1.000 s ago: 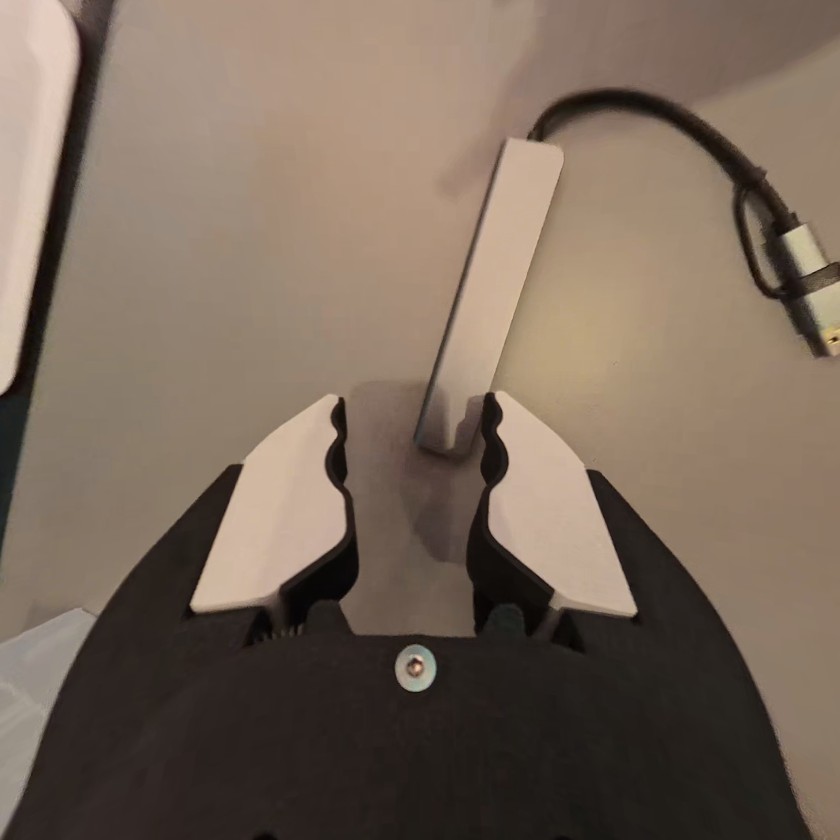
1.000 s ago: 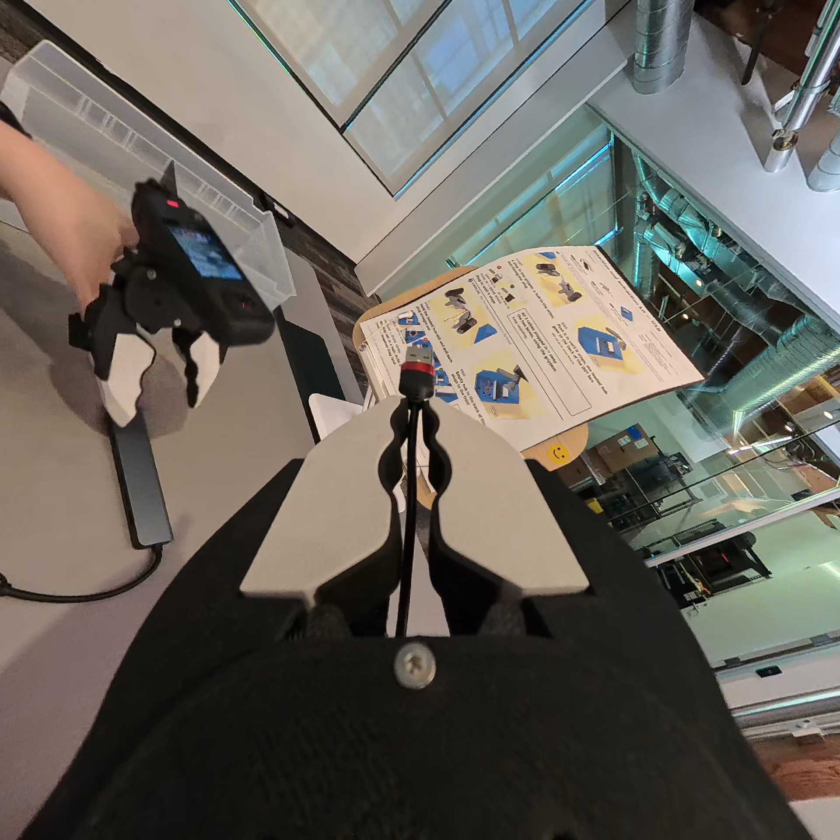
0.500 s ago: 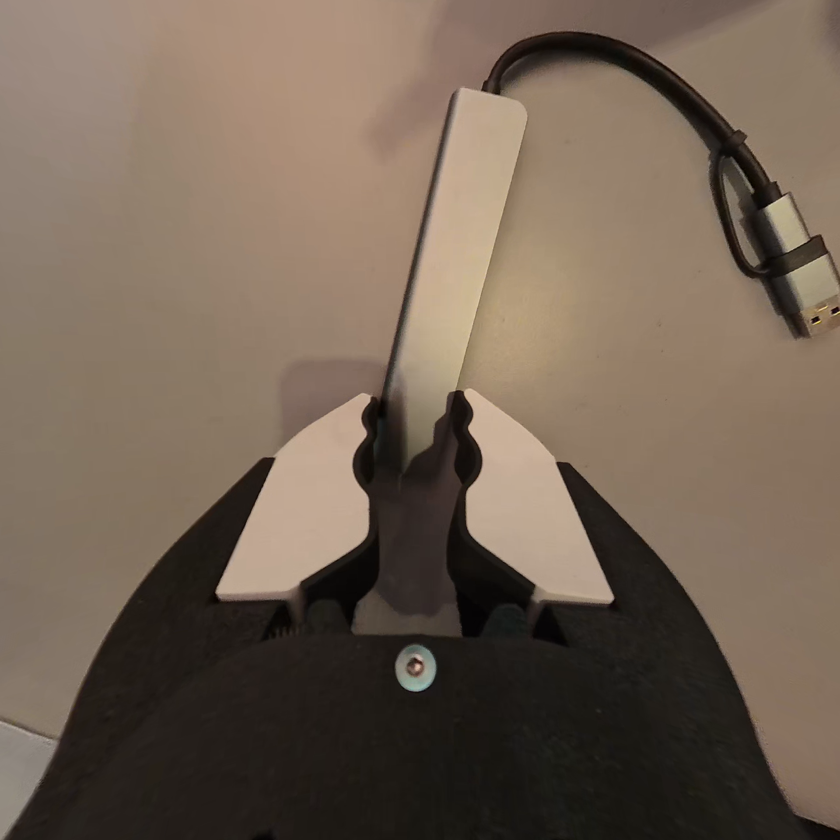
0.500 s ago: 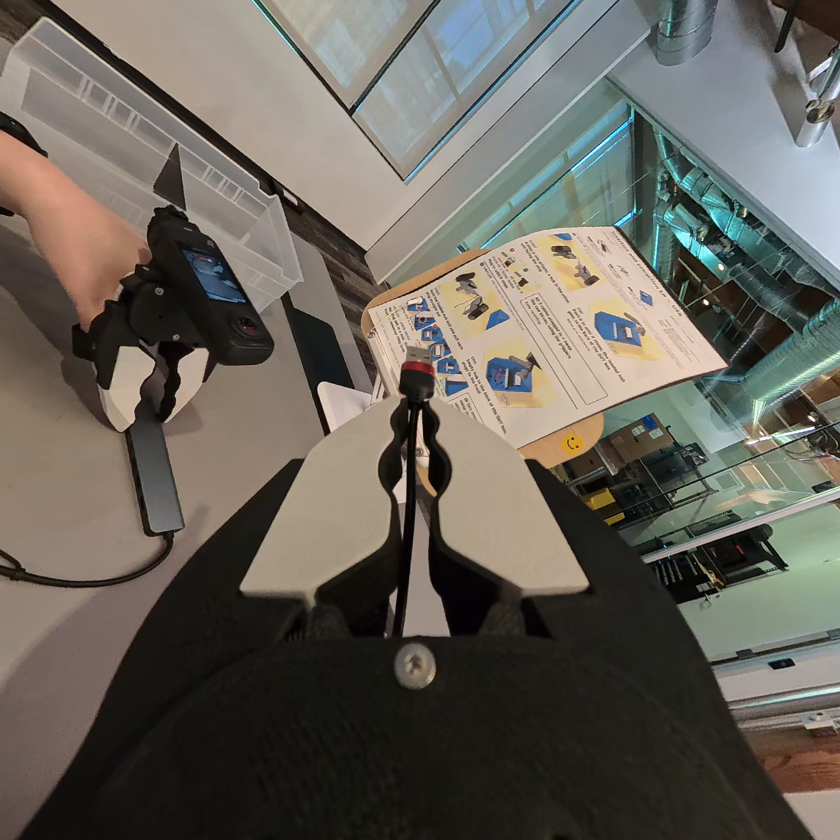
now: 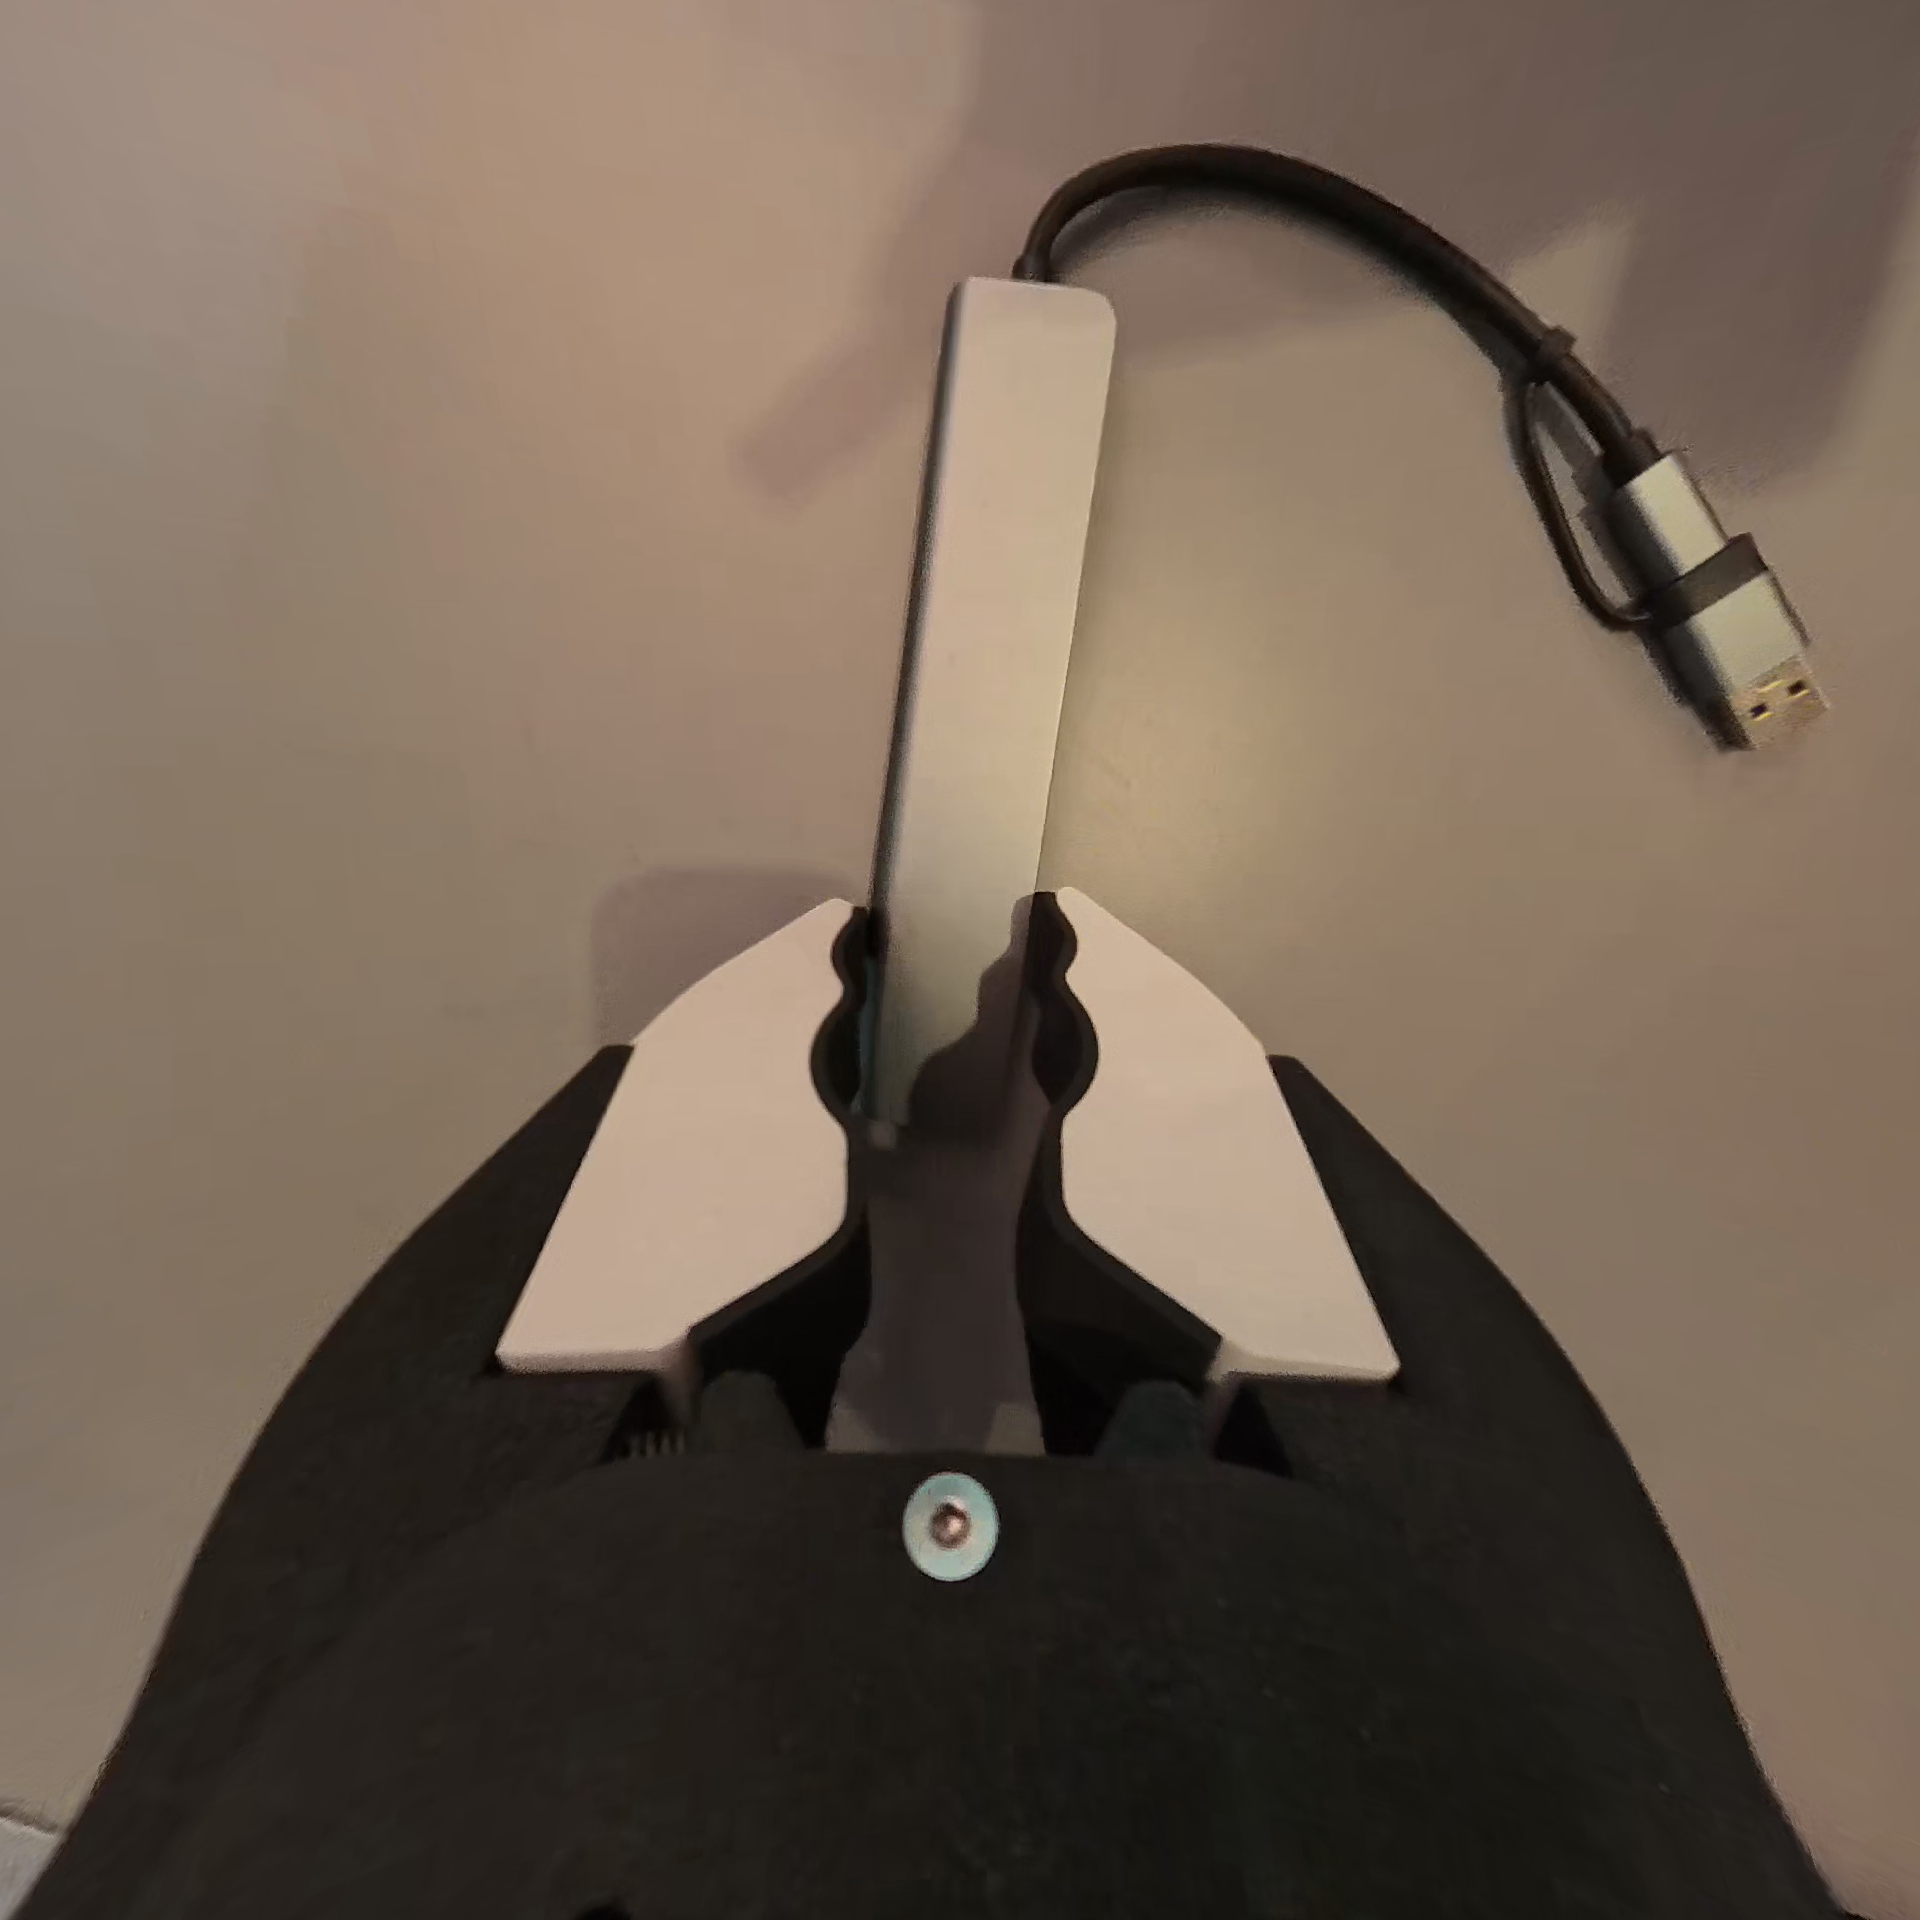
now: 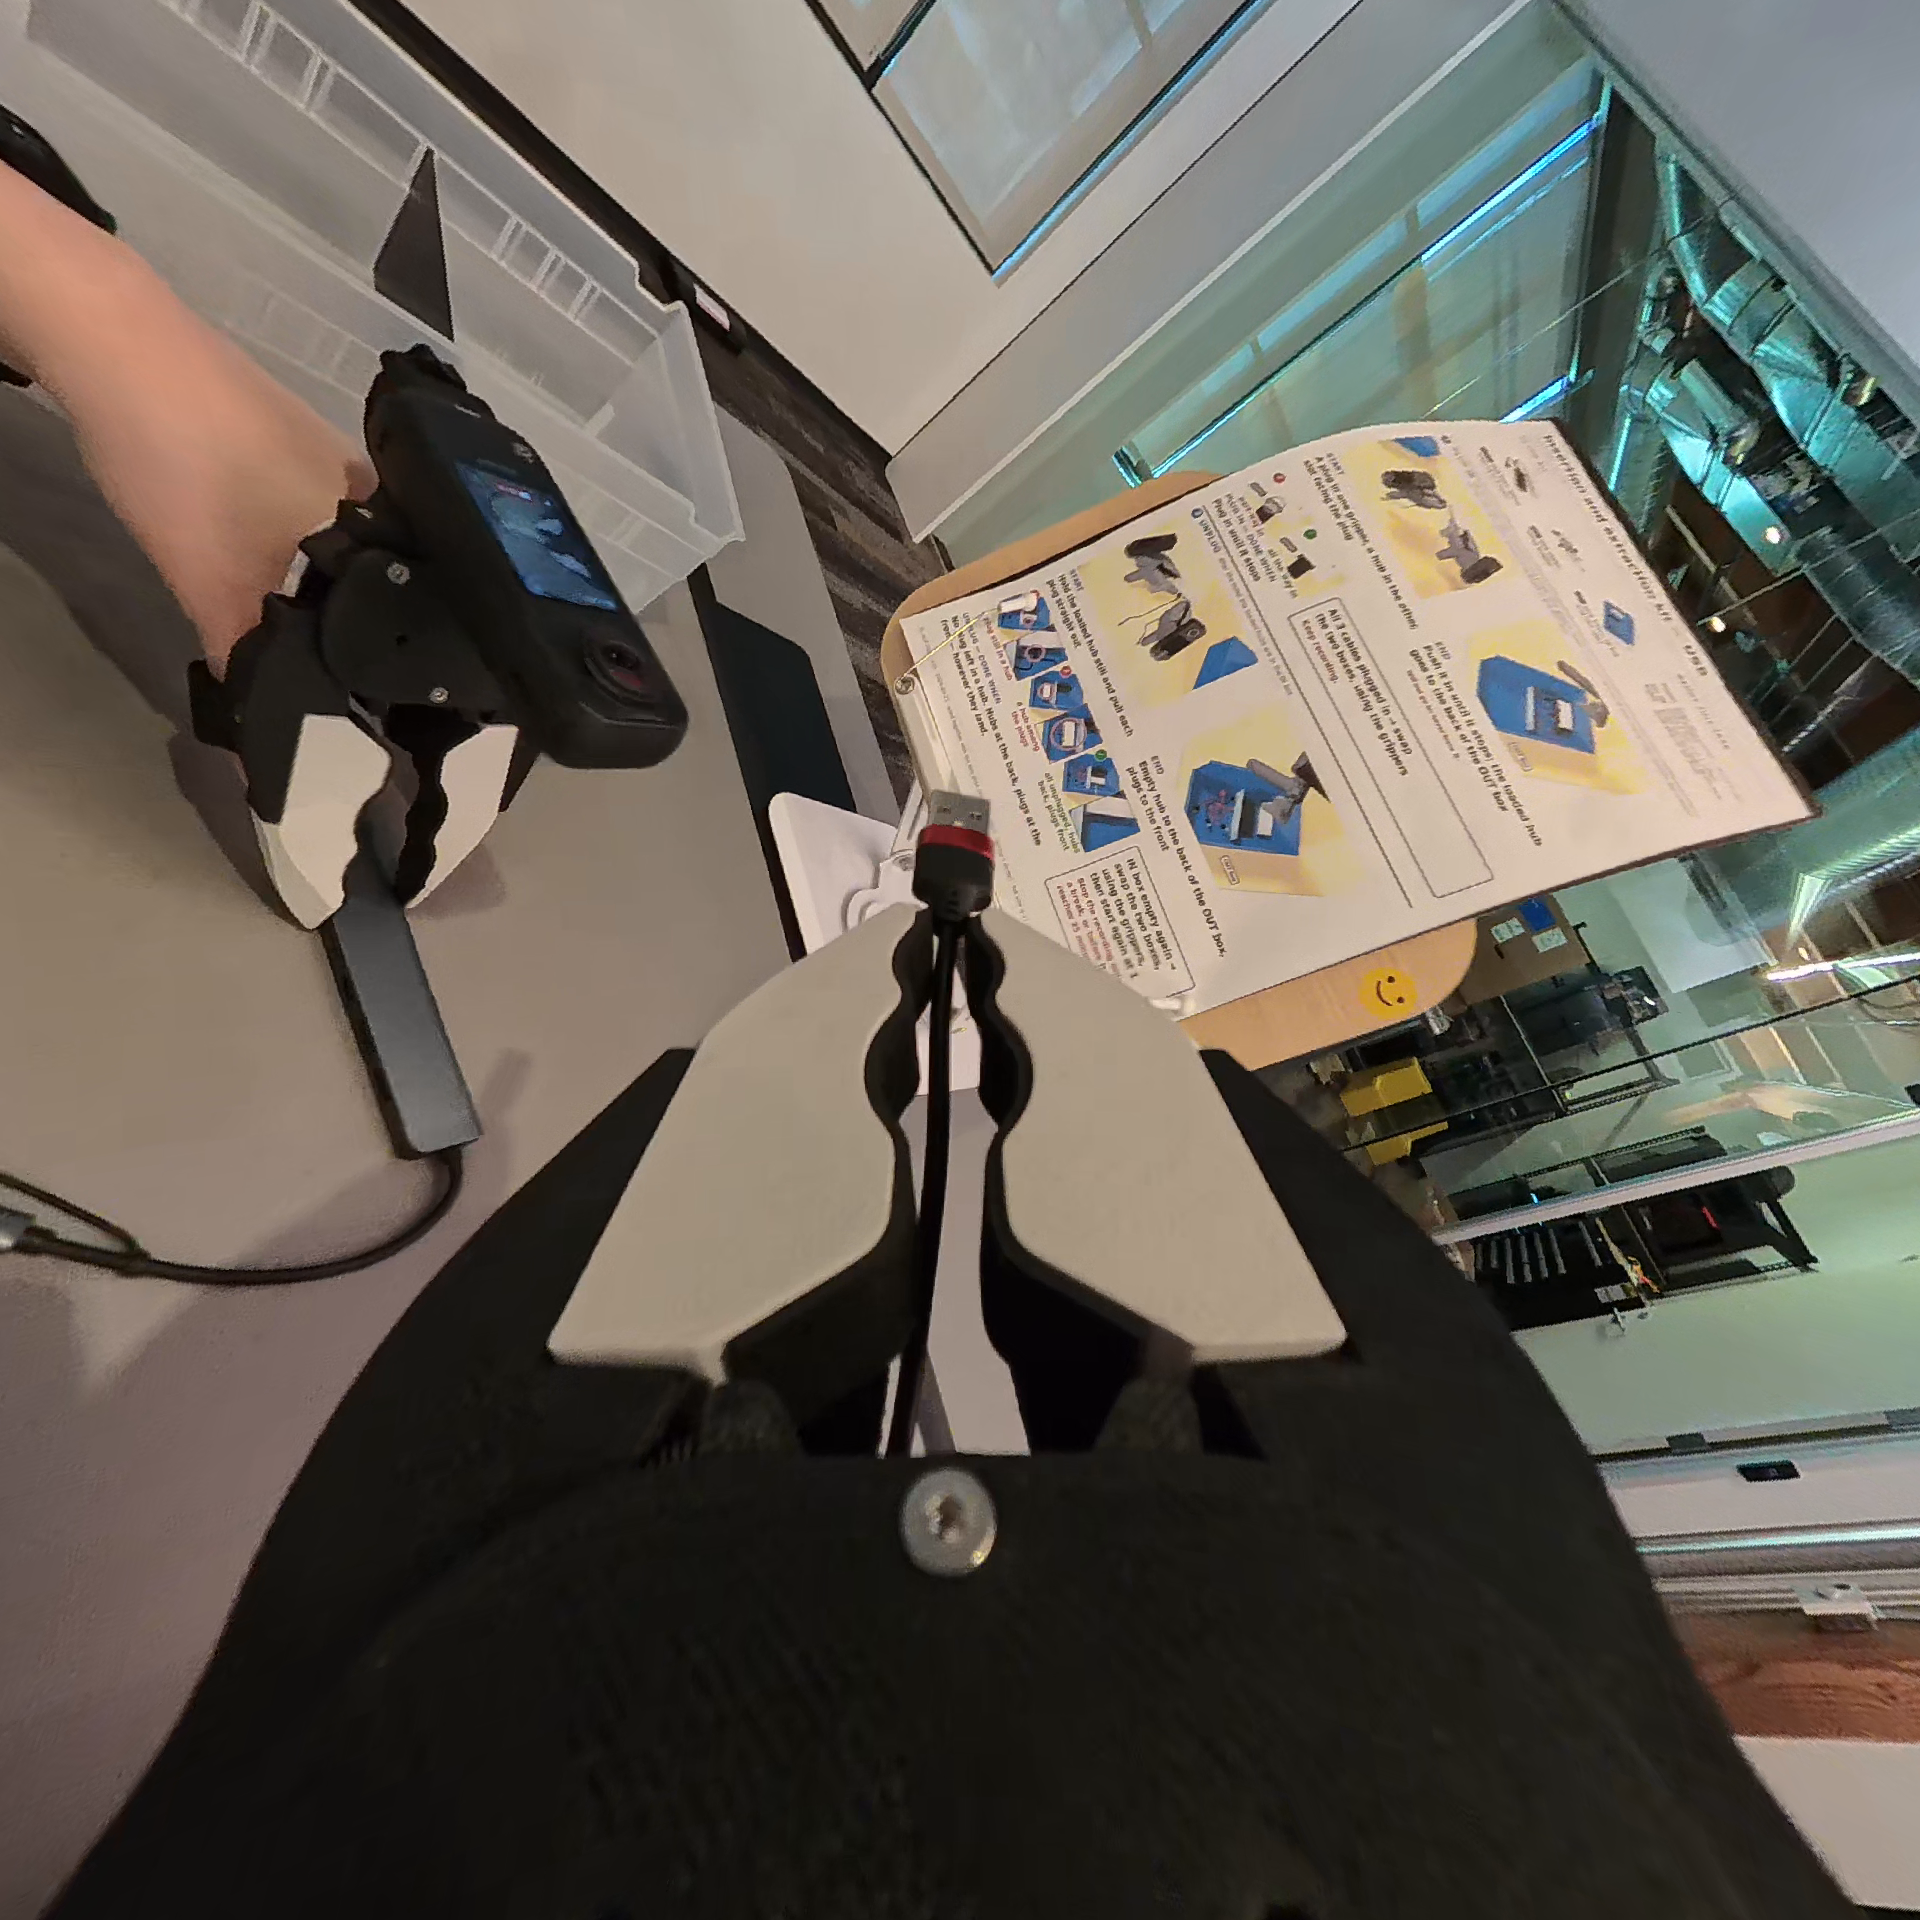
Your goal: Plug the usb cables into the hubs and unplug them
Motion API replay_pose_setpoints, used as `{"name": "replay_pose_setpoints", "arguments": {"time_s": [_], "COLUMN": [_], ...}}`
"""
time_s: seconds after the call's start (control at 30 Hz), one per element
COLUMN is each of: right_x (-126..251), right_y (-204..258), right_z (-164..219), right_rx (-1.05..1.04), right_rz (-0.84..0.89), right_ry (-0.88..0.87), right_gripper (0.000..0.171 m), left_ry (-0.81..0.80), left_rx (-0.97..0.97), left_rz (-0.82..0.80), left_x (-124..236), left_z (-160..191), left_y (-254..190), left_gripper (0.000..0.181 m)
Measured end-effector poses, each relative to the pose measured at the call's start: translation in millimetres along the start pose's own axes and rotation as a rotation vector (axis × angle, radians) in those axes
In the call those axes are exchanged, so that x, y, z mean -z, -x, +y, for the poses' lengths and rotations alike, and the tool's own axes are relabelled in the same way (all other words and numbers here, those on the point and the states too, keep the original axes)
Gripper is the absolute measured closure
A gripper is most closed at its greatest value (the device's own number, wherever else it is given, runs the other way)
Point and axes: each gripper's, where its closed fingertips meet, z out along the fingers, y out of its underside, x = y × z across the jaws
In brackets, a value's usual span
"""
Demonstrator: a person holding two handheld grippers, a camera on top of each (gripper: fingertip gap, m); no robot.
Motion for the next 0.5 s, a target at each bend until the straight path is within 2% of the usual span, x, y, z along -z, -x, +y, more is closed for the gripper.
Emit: {"name": "replay_pose_setpoints", "arguments": {"time_s": [0.07,0.17,0.27,0.37,0.5], "right_x": [-3.0,-7.8,-13.5,-19.7,-25.7], "right_y": [2.5,6.7,10.2,11.4,8.4], "right_z": [1.2,3.0,5.9,12.4,22.4], "right_rx": [0.0,0.001,-0.009,-0.027,-0.058], "right_rz": [-0.01,-0.026,-0.042,-0.048,-0.034], "right_ry": [0.007,0.019,0.031,0.054,0.084], "right_gripper": [0.165,0.165,0.165,0.165,0.165], "left_ry": [-0.011,-0.088,-0.167,-0.237,-0.334], "left_rx": [0.098,0.342,0.491,0.57,0.606], "left_rz": [0.061,0.356,0.598,0.784,0.944], "left_x": [0.8,5.4,12.5,22.8,40.2], "left_z": [-2.6,-14.0,-21.4,-29.3,-44.0], "left_y": [-2.9,-25.5,-40.6,-51.4,-61.6], "left_gripper": [0.152,0.152,0.153,0.153,0.153]}}
